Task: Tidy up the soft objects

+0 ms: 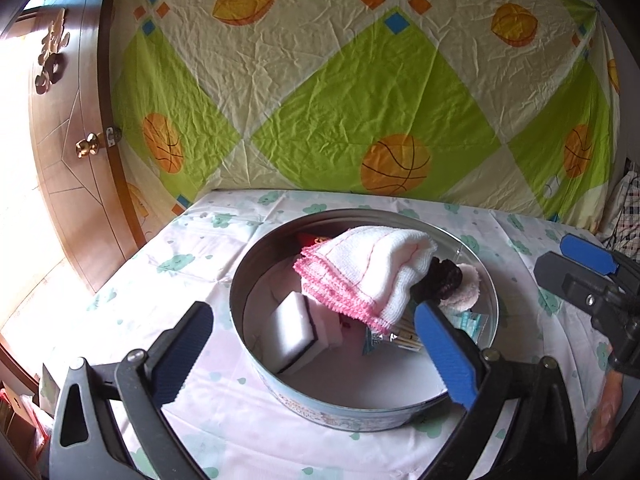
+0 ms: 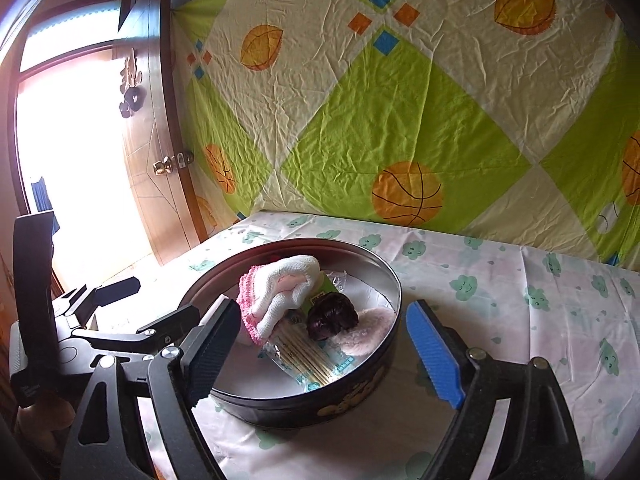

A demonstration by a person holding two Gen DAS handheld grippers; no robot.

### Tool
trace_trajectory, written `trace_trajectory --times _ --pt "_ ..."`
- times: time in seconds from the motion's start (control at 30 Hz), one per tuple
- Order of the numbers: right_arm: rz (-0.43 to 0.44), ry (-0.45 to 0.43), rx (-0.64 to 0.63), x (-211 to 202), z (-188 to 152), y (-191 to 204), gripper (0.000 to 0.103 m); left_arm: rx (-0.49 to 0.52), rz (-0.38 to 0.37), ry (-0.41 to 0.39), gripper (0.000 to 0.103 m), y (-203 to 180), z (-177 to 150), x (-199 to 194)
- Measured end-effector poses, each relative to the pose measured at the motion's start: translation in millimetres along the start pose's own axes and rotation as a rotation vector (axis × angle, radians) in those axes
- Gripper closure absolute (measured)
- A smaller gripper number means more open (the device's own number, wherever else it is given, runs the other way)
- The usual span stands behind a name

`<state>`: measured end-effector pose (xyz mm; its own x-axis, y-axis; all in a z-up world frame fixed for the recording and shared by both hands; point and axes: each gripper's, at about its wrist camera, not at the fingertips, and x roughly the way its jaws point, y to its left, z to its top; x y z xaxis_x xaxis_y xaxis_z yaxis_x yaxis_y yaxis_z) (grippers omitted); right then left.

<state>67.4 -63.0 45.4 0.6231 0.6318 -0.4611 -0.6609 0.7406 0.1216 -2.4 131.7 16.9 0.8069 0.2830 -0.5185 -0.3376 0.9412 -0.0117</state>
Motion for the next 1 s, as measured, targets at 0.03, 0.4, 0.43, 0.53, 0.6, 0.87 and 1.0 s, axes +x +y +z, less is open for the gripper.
trace_trajectory --times 0.03,0.4,0.43,0.53,0.6,0.87,1.0 --pt "0.001 -0.001 0.001 -0.3 -0.1 0.2 0.016 -0.001 -0.001 0.0 0.001 0.4 -0.6 -0.8" --pt "0.005 0.003 0.007 -0.3 -4.4 1.8 0.016 -0.027 -0.004 0.012 0.001 6.0 -4.5 -3.7" --pt "0.007 0.003 0.008 -0.6 -4.7 2.0 0.016 -0.028 -0.003 0.012 0.001 6.3 -4.2 -3.6" --pt "0.007 0.004 0.008 -0.3 -5.2 1.9 0.016 -0.024 -0.002 0.012 0.001 4.8 -4.1 -3.3" --pt "0.007 0.006 0.009 0.1 -5.3 1.8 0.016 -0.022 -0.001 0.013 0.001 4.3 -4.6 -2.8" --pt "0.003 0.011 0.017 2.7 -4.2 -0.1 0.016 -0.013 0.014 0.027 0.001 4.6 -7.5 2.1" --pt "0.004 0.009 0.016 4.7 -2.5 1.2 0.016 -0.022 0.02 0.031 0.001 8.1 -6.0 3.4"
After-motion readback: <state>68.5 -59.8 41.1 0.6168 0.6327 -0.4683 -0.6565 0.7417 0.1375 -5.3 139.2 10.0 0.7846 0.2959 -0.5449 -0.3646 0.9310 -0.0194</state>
